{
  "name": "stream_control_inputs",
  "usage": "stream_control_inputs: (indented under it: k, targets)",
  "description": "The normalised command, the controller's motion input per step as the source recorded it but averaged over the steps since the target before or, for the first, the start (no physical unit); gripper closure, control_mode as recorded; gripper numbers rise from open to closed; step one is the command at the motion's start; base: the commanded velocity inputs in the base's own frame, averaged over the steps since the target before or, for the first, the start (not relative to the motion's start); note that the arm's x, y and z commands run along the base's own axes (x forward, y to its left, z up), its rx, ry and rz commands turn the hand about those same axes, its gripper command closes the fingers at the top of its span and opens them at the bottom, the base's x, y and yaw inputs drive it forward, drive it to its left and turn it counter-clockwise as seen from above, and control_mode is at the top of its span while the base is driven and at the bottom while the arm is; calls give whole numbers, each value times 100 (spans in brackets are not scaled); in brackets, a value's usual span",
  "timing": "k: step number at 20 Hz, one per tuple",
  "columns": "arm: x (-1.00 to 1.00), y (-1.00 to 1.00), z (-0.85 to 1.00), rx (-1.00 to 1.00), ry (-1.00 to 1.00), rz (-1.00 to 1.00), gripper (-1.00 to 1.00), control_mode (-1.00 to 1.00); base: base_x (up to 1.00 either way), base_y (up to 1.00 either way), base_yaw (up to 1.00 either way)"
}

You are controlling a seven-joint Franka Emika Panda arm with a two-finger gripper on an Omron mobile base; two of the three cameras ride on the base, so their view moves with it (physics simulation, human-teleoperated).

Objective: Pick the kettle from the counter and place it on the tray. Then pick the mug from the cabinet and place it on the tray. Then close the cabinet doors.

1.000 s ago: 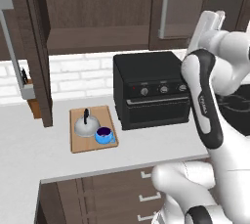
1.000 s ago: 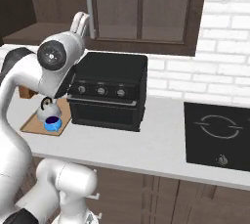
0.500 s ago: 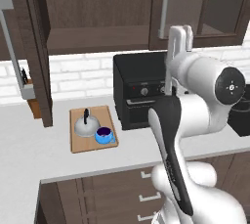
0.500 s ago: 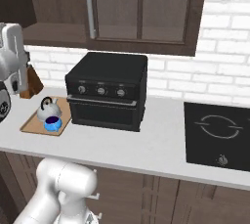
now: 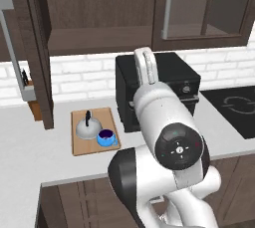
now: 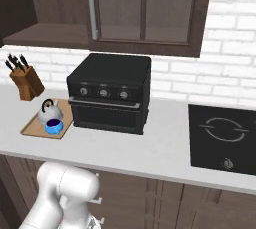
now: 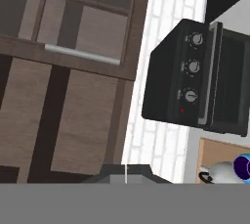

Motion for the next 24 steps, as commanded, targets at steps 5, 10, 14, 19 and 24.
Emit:
stream_control_inputs:
  k: [5,10,14,19,24]
  targets:
    - [0,12,-4,-2,-1,0,100,-100,0,0,0]
    - [-38,49,-30,-8,-24,0,100,-100,0,0,0]
    - [-36,53,-16,-3,-24,0,100,-100,0,0,0]
    - [-8,80,0,0,-1,-14,100,-100,0,0,0]
    - [0,64,-5,0,-5,-19,100,-100,0,0,0]
